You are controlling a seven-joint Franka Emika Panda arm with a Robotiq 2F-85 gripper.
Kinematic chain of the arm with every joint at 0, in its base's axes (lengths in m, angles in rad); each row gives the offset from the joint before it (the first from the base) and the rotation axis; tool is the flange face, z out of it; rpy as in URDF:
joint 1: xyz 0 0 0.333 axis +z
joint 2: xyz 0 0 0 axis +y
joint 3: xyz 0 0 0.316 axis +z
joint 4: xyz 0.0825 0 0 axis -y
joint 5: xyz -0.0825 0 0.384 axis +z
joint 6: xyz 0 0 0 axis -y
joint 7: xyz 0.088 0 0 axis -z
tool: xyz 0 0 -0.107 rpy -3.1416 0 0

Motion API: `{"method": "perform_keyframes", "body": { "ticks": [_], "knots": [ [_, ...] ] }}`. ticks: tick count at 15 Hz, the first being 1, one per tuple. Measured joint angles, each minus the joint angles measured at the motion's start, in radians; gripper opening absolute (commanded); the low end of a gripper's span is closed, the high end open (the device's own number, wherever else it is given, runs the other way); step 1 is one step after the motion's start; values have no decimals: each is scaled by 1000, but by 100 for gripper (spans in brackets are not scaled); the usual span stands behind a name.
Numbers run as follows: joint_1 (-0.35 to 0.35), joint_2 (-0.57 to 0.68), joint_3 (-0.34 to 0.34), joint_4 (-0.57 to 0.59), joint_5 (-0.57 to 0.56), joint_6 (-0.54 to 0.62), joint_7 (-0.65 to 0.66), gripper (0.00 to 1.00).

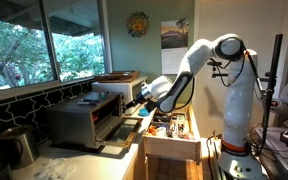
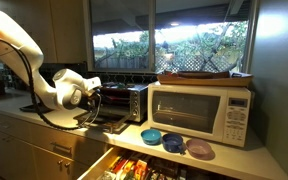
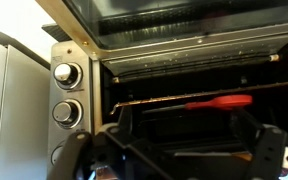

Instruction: Pull the tray out of the microwave on the left

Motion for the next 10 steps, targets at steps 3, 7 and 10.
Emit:
{"method": "perform_keyframes", "body": {
  "ticks": [3, 7, 10],
  "knots": [
    [1, 0, -3, 1, 0, 0, -1, 100],
    [43, 8, -40, 5, 31, 17, -17, 100],
    [104, 56, -88, 26, 69, 79, -50, 100]
  ]
}}
